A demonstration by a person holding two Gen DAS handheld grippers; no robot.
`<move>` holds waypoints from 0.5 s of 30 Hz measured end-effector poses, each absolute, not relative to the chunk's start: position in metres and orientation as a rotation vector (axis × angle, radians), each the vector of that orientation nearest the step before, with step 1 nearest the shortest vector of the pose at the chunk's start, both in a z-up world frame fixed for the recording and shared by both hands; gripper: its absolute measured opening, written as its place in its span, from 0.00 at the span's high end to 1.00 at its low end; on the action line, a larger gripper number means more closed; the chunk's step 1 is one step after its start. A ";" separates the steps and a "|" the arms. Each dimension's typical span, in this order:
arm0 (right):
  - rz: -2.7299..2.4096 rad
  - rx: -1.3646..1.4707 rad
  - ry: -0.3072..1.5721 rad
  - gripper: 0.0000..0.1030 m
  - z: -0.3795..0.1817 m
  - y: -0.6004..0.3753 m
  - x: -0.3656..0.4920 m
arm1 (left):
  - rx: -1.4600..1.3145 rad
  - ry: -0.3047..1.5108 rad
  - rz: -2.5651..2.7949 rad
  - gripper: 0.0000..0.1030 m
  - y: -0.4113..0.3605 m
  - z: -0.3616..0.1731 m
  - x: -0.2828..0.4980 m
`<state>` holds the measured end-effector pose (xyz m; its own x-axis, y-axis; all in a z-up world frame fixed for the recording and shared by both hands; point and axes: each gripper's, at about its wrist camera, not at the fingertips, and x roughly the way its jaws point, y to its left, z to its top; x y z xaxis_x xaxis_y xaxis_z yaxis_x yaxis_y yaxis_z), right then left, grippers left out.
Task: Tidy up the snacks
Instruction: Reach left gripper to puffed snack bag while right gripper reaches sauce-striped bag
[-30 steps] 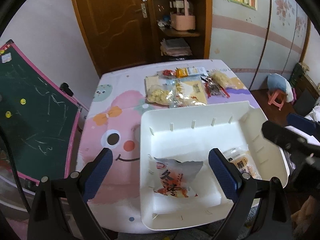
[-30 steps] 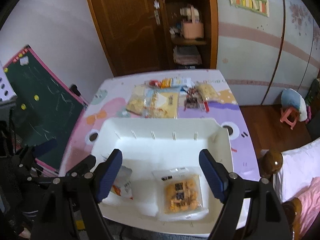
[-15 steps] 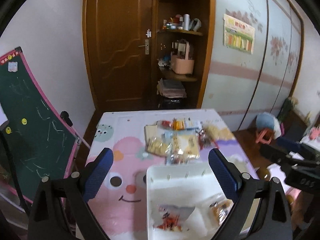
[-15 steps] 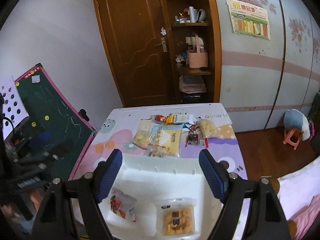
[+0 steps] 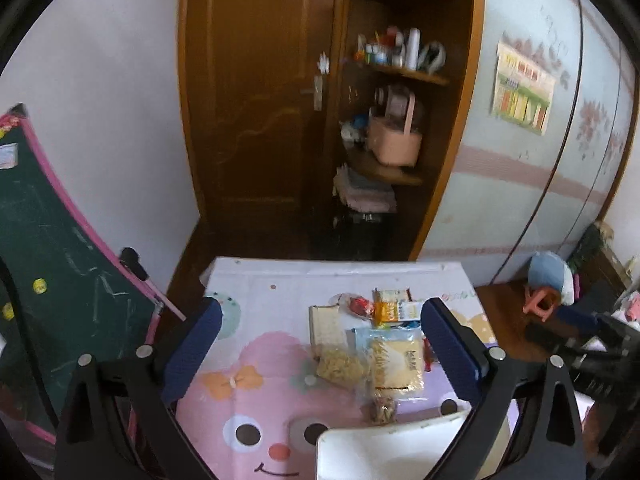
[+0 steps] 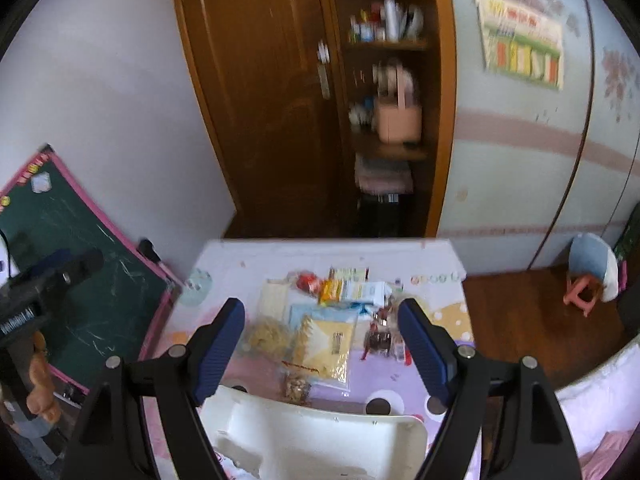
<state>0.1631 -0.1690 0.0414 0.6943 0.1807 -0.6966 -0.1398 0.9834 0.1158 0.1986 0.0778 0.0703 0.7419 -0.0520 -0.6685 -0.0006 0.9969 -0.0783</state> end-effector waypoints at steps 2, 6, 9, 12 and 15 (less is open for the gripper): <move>0.198 0.063 0.876 0.23 0.015 -0.160 0.188 | -0.070 0.797 -0.035 0.03 0.075 0.045 0.231; 0.229 0.093 1.083 0.28 -0.059 -0.140 0.223 | -0.099 0.979 -0.058 0.03 0.070 -0.021 0.285; 0.239 0.116 1.247 0.34 -0.119 -0.128 0.239 | -0.122 1.096 -0.045 0.04 0.066 -0.073 0.313; 0.241 0.126 1.390 0.38 -0.174 -0.116 0.247 | -0.097 1.183 -0.022 0.05 0.058 -0.121 0.330; 0.237 0.156 1.465 0.38 -0.203 -0.109 0.252 | -0.105 1.260 -0.009 0.06 0.057 -0.162 0.343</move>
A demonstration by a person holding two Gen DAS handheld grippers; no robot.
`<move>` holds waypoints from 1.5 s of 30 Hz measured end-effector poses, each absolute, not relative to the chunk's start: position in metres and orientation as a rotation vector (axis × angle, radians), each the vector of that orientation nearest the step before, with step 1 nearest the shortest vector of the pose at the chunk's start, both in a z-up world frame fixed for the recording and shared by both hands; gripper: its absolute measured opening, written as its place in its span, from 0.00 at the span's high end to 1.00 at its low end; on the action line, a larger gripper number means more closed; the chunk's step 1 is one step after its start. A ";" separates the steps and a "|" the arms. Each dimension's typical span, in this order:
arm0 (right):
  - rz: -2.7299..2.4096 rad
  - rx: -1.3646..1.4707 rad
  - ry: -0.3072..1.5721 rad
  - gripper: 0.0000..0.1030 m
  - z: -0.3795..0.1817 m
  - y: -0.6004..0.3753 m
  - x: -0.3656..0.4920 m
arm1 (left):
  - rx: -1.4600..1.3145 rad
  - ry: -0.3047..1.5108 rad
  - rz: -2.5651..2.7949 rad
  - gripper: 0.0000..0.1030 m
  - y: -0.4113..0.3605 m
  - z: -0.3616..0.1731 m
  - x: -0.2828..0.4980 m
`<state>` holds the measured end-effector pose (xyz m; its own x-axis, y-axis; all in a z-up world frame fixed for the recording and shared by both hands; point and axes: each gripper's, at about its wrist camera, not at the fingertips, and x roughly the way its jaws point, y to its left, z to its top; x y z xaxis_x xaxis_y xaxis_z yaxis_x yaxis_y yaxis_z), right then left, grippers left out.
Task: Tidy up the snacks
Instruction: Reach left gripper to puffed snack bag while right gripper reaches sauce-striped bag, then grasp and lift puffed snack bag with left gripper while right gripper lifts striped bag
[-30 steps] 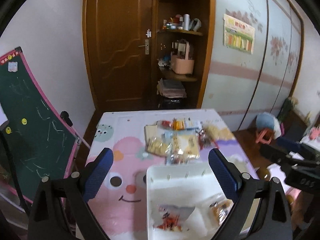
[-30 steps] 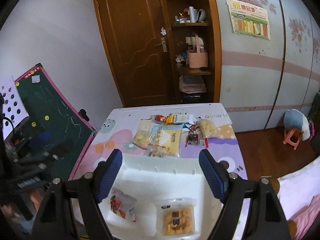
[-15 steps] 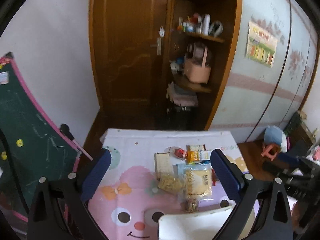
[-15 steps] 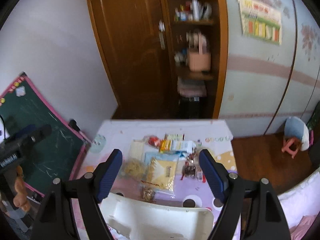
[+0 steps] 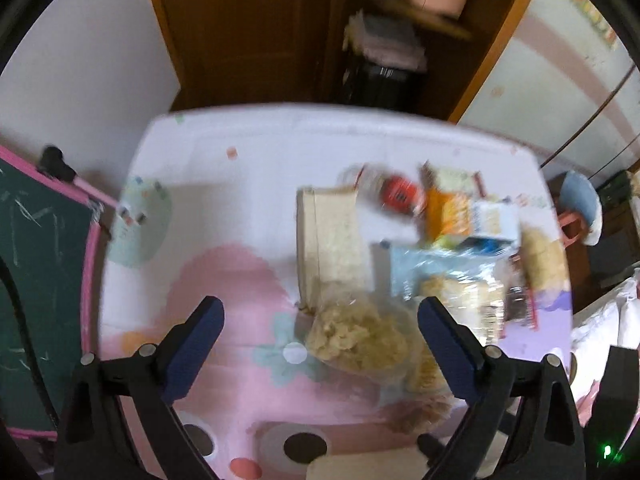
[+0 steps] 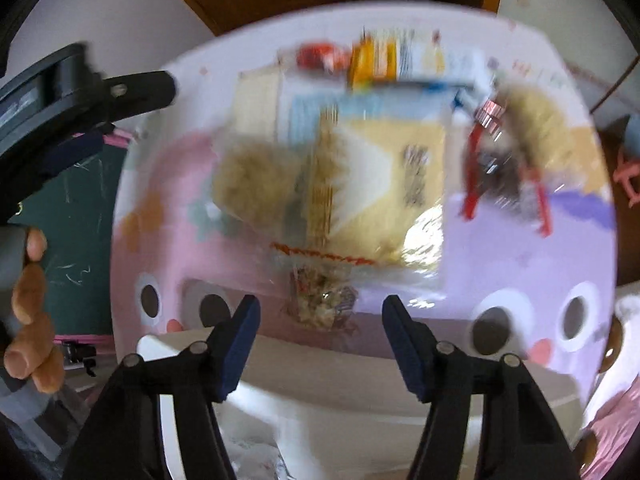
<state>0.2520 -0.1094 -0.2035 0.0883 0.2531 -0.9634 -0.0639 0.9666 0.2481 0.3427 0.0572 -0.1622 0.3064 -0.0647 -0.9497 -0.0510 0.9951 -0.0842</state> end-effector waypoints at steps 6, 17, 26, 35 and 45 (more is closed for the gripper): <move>0.225 0.201 1.565 0.48 -0.239 -0.097 0.265 | -0.181 1.370 -0.014 0.06 0.054 -0.212 0.354; 0.251 0.310 1.510 0.62 -0.233 -0.130 0.251 | -0.351 1.454 -0.011 0.06 0.057 -0.241 0.353; 0.197 0.419 1.356 0.62 -0.203 -0.175 0.241 | -0.408 1.536 0.045 0.19 0.042 -0.265 0.341; 0.220 0.440 1.264 0.62 -0.173 -0.192 0.232 | -0.303 1.410 0.030 0.61 0.035 -0.228 0.313; 0.273 0.399 1.036 0.62 -0.076 -0.190 0.185 | -0.177 1.081 -0.107 0.61 0.026 -0.066 0.243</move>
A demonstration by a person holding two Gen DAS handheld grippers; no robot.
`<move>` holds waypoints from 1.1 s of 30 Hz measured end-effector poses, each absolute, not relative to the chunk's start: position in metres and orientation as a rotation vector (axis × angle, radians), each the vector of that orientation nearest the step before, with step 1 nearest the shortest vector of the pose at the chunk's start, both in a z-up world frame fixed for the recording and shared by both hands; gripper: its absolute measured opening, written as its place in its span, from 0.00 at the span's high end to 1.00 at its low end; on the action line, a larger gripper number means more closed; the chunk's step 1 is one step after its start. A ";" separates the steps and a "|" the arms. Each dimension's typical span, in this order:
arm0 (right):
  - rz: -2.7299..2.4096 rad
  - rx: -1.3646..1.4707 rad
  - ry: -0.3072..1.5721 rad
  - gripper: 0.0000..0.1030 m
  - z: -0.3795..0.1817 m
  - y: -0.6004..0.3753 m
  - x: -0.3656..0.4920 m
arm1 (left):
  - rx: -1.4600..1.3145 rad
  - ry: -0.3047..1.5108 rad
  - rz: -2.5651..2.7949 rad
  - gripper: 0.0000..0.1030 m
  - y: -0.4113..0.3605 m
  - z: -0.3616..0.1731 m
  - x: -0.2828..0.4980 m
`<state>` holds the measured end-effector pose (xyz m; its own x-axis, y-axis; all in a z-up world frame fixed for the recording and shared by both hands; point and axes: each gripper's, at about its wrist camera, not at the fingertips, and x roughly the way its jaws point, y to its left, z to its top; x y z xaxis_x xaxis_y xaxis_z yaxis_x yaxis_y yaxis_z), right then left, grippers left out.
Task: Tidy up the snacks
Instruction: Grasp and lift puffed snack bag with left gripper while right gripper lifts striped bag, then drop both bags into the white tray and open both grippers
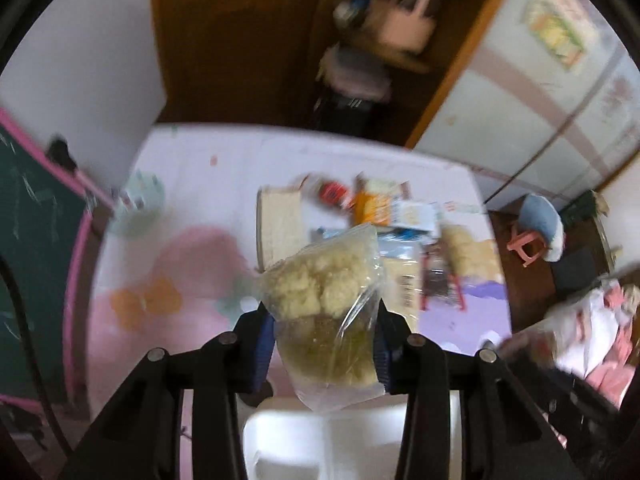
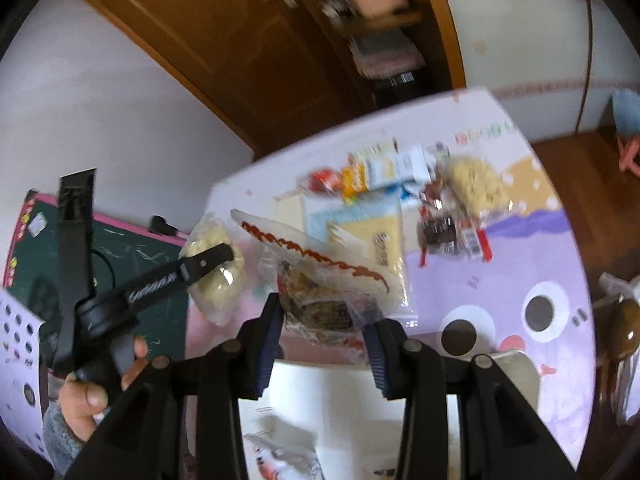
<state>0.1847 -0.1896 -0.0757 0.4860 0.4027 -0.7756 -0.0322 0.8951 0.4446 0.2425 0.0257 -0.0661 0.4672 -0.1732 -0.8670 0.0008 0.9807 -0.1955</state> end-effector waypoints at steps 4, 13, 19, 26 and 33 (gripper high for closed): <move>0.295 0.349 0.938 0.62 -0.034 -0.186 0.148 | -0.059 0.948 -0.145 0.61 0.019 -0.013 0.192; 0.315 0.244 0.813 0.61 0.004 -0.181 0.057 | 0.033 0.817 -0.174 0.61 0.013 0.019 0.088; 0.285 0.166 0.778 0.61 -0.002 -0.178 0.015 | 0.058 0.764 -0.164 0.61 0.004 0.008 0.042; 0.258 0.153 0.794 0.61 -0.021 -0.178 -0.014 | 0.056 0.788 -0.171 0.61 -0.004 -0.014 0.021; 0.254 0.157 0.850 0.61 -0.044 -0.178 -0.025 | 0.062 0.830 -0.149 0.61 -0.007 -0.032 0.015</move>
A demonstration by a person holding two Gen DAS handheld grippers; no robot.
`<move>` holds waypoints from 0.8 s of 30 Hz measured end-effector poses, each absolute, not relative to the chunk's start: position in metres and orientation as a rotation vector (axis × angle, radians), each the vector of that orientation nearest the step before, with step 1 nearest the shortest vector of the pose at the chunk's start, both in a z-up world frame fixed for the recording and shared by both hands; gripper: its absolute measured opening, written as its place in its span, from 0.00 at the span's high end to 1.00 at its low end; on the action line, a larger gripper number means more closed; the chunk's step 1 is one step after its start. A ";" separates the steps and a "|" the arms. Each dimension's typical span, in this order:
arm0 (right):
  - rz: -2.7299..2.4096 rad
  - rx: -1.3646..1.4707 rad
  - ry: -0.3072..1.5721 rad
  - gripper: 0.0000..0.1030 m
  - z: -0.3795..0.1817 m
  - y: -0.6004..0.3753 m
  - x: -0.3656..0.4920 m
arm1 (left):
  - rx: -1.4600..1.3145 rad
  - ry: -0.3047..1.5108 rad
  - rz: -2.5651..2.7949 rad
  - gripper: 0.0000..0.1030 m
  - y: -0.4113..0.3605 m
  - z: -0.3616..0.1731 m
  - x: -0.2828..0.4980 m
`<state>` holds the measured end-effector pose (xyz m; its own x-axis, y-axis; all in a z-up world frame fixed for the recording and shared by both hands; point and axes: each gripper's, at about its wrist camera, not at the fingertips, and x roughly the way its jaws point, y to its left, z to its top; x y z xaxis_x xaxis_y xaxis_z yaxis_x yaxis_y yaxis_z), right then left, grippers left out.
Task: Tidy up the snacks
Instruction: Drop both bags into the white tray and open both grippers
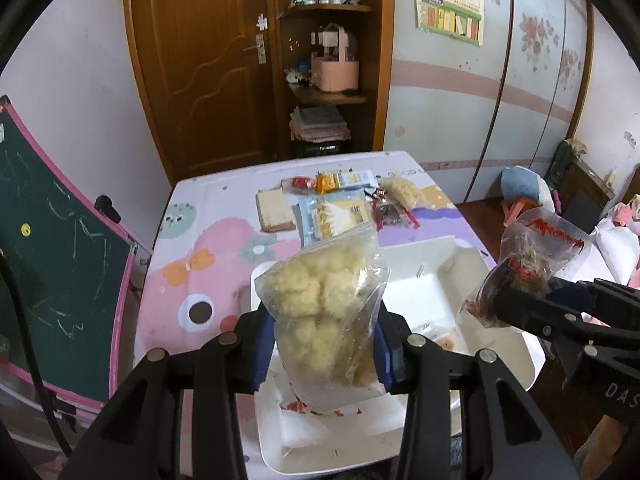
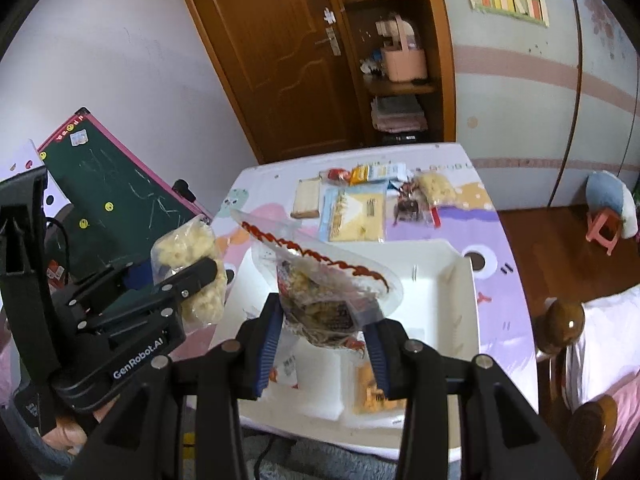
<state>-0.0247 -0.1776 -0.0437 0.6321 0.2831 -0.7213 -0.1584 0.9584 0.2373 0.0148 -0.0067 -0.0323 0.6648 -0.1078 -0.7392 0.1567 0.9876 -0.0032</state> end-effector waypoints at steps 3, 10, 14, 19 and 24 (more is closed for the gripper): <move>0.246 0.159 0.872 0.61 -0.050 -0.179 -0.023 | 0.063 0.852 -0.144 0.61 -0.006 -0.039 0.015; 0.244 0.165 0.916 0.60 -0.062 -0.178 -0.021 | 0.068 0.889 -0.142 0.61 -0.007 -0.049 0.016; 0.237 0.167 0.930 0.60 -0.065 -0.178 -0.019 | 0.074 0.909 -0.145 0.60 -0.009 -0.054 0.018; 0.225 0.174 0.926 0.59 -0.063 -0.180 -0.017 | 0.072 0.921 -0.149 0.47 -0.011 -0.055 0.020; 0.207 0.188 0.930 0.51 -0.065 -0.181 -0.015 | 0.076 0.877 -0.130 0.10 -0.011 -0.050 0.015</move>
<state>-0.0154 -0.1813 -0.0649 0.5806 0.2570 -0.7726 -0.0955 0.9638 0.2488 0.0153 -0.0110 -0.0504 0.6325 -0.0821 -0.7702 0.1448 0.9894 0.0134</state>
